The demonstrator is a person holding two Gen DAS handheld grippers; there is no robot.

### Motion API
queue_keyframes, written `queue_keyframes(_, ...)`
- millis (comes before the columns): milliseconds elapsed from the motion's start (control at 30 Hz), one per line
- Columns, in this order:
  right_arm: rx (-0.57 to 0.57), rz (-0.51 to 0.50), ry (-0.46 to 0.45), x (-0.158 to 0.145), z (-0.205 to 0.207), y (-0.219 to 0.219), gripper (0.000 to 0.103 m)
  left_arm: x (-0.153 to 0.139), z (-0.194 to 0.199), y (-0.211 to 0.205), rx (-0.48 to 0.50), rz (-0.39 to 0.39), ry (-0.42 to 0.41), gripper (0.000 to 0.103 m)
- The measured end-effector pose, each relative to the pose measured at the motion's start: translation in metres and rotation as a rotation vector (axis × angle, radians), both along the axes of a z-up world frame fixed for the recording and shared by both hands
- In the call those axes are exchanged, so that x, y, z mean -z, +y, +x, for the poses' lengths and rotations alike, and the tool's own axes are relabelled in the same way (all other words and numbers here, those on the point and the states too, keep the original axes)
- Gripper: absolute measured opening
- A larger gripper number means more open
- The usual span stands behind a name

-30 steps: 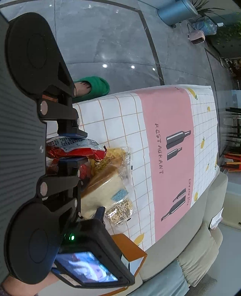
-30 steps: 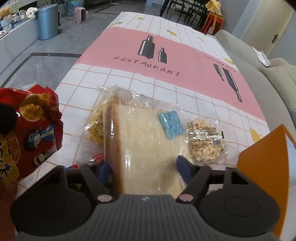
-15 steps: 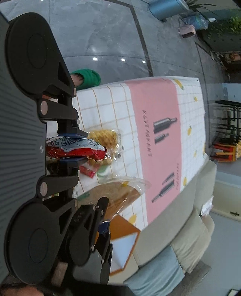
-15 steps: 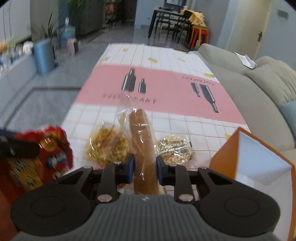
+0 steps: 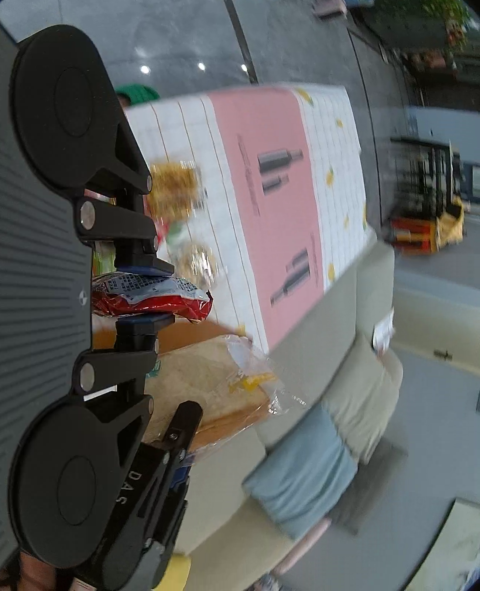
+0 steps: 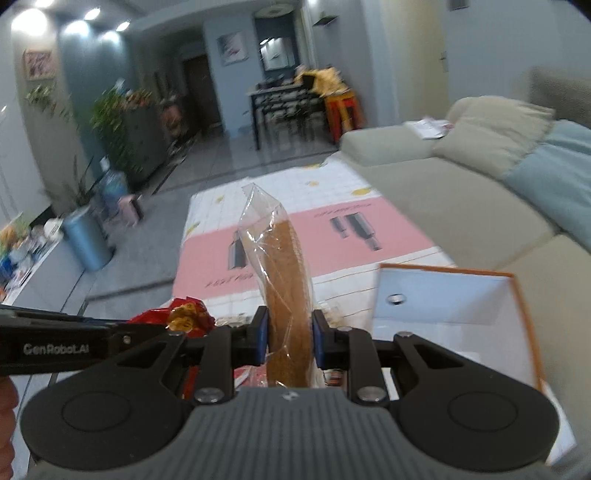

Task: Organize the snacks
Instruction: 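Carry both bags over the orange box while the left gripper releases the red bag inside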

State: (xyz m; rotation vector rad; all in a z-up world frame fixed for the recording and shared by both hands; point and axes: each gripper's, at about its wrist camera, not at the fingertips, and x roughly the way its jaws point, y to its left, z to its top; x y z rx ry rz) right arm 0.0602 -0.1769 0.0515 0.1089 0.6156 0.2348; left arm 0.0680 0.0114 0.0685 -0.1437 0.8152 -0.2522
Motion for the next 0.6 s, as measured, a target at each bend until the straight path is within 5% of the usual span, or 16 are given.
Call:
queue_keyframes(267, 0.217, 0.01, 0.01, 0.002, -0.031, -0.065, 0.022, -0.01, 0.024, -0.068, 0.143, -0.062, -0.007, 0.023)
queue_keyframes(600, 0.302, 0.157, 0.174, 0.05, -0.025, -0.109, 0.022, 0.047, 0.056, -0.136, 0.178, -0.003, 0.105, 0.023)
